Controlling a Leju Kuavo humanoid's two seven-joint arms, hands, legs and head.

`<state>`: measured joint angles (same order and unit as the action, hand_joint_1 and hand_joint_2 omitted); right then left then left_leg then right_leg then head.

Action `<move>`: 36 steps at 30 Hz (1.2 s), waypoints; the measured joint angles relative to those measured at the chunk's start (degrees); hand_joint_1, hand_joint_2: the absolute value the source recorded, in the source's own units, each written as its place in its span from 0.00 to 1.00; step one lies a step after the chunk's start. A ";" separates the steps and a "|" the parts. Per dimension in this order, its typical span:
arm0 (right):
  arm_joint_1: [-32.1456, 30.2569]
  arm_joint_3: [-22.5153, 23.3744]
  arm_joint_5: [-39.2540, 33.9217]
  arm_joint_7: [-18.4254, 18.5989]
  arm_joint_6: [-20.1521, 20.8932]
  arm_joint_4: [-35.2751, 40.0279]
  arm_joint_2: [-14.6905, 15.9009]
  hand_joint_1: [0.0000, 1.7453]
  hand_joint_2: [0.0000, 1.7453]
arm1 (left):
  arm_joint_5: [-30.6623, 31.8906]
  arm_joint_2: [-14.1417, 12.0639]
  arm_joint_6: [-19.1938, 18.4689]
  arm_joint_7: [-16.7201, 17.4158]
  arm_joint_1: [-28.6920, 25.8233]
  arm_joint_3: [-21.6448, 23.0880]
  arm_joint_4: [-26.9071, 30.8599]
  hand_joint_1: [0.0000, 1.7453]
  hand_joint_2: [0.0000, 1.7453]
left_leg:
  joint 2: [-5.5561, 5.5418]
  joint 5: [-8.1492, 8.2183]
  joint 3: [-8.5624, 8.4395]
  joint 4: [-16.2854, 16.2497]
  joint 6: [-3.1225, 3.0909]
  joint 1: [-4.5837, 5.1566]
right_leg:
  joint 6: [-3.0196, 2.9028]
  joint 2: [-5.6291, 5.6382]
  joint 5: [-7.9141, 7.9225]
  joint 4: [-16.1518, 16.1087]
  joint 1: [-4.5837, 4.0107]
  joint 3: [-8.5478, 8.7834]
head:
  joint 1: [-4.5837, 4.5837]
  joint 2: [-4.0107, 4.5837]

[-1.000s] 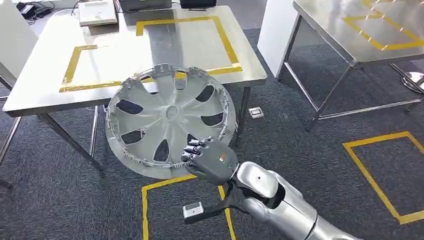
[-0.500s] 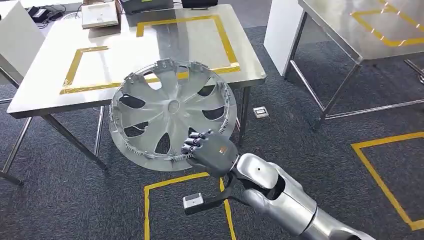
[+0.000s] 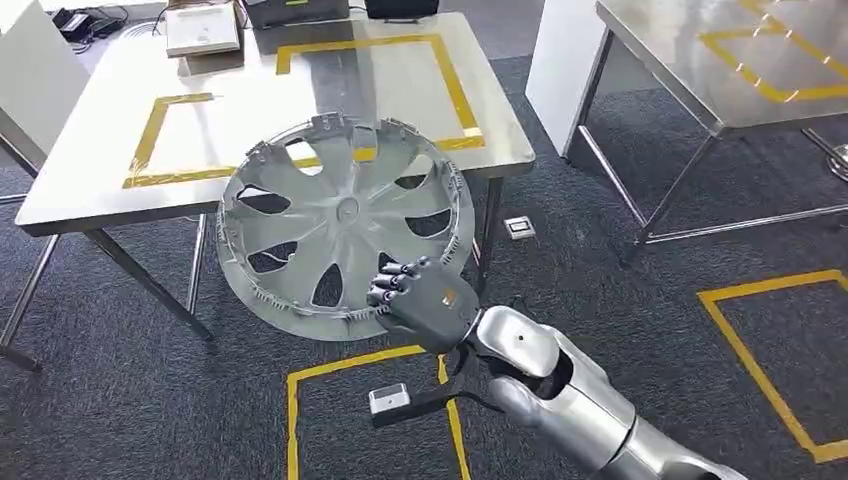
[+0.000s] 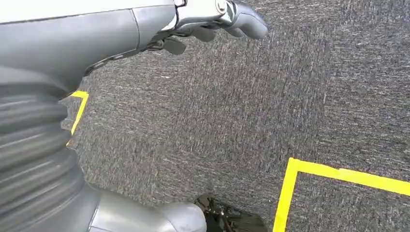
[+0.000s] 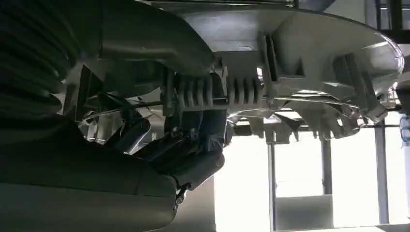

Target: Take the parts from the cabinet and place them on the table.

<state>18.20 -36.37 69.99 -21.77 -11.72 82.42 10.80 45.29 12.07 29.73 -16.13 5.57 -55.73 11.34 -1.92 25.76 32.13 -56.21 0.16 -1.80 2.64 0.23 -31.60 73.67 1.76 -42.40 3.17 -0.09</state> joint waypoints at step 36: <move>1.16 0.04 -0.20 -0.55 0.35 -0.68 -0.87 1.00 1.00 | -0.70 -0.02 0.13 -0.15 -0.25 -0.79 0.02 0.00 1.00 | 0.66 4.17 -1.54 -2.87 -0.54 1.89 | -1.99 -0.03 6.03 -14.06 -1.29 5.41 | 0.15 0.00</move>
<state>19.36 -36.33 69.79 -22.32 -11.37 81.74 9.92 44.59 12.04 29.86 -16.28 5.31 -56.52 11.37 -1.26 29.93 30.58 -59.08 -0.38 0.09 0.65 0.20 -25.57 59.61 0.47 -36.99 3.32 -0.09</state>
